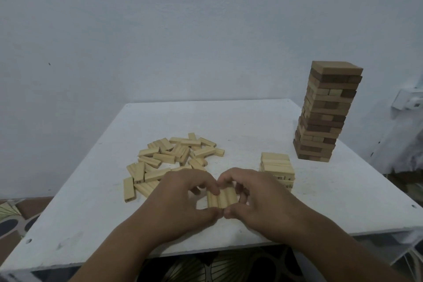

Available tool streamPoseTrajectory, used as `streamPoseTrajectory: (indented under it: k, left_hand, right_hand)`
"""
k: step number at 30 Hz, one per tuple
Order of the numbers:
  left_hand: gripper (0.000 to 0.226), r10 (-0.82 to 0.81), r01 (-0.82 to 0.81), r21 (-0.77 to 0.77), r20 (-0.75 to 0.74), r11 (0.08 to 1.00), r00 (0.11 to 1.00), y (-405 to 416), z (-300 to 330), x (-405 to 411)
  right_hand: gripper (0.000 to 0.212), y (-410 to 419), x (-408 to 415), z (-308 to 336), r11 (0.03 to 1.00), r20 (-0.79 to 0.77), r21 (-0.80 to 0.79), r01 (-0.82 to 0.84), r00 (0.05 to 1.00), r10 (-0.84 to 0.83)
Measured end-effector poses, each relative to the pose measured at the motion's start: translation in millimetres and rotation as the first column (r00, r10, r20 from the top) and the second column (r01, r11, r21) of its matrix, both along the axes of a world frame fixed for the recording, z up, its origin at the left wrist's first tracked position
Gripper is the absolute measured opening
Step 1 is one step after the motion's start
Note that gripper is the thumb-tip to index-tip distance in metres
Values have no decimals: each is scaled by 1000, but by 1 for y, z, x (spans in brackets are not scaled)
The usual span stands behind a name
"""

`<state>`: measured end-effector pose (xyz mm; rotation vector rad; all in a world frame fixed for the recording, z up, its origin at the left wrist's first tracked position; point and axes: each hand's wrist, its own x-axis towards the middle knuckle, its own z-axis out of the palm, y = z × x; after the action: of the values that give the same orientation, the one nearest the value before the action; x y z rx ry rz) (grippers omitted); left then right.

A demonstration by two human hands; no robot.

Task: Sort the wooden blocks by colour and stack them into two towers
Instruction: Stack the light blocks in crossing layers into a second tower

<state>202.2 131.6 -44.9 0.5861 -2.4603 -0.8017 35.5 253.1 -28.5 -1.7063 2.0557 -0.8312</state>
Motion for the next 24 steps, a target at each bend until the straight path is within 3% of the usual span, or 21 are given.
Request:
streamPoseTrajectory:
  k: [7, 24]
  left_hand:
    - [43, -23, 33, 54, -190, 998, 981, 7, 22, -26]
    - [56, -85, 91, 43, -132, 995, 988, 17, 23, -101]
  right_hand:
    - [53, 16, -18, 32, 982, -44, -174, 73, 996, -82]
    - [57, 42, -79, 34, 965, -57, -170, 200, 976, -212]
